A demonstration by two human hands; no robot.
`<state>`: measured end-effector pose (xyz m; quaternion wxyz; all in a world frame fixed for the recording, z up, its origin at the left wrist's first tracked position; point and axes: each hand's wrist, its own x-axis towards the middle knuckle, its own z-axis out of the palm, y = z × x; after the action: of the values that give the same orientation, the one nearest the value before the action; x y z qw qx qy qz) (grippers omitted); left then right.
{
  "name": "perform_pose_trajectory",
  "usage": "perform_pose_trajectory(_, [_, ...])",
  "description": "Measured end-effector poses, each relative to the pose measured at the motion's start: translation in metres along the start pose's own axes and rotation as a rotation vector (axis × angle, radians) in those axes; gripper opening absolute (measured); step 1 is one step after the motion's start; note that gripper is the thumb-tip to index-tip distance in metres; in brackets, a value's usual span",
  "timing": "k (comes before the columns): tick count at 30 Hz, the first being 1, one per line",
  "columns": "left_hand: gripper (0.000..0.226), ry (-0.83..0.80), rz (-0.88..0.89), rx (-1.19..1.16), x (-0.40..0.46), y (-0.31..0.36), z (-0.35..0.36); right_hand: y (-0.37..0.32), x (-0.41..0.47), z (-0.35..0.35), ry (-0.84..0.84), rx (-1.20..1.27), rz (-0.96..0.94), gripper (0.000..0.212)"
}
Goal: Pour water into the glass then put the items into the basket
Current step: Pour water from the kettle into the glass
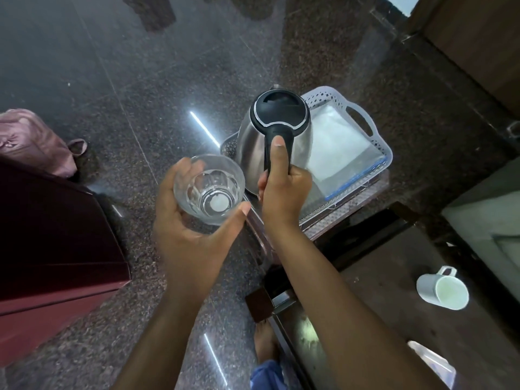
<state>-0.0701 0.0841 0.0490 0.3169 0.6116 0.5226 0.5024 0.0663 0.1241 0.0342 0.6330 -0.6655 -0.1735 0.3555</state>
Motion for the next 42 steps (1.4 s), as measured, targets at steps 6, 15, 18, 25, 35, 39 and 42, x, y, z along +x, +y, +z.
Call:
perform_pose_trajectory(6, [0.086, -0.01, 0.087, -0.045, 0.022, 0.019, 0.006, -0.047, -0.011, -0.026, -0.073, 0.011, -0.021, 0.073])
perform_pose_trajectory(15, [0.082, -0.089, 0.213, -0.114, 0.024, 0.065, 0.009, -0.122, -0.028, -0.104, -0.126, 0.101, -0.16, 0.081])
perform_pose_trajectory(18, [0.08, -0.126, 0.277, -0.092, 0.017, 0.083, 0.016, -0.138, -0.036, -0.14, -0.12, 0.117, -0.193, 0.081])
perform_pose_trajectory(25, [0.085, -0.305, 0.301, -0.178, -0.026, 0.122, 0.056, -0.163, -0.064, -0.247, -0.052, 0.049, -0.208, 0.074])
perform_pose_trajectory(35, [0.084, -0.491, 0.258, -0.225, -0.13, 0.175, 0.132, -0.162, -0.122, -0.404, 0.097, -0.028, -0.242, 0.072])
perform_pose_trajectory(39, [0.091, -0.582, 0.227, -0.187, -0.18, 0.191, 0.164, -0.156, -0.152, -0.471, 0.161, -0.041, -0.233, 0.074])
perform_pose_trajectory(42, [0.092, -0.647, 0.268, -0.152, -0.217, 0.198, 0.187, -0.146, -0.177, -0.522, 0.191, -0.029, -0.203, 0.075])
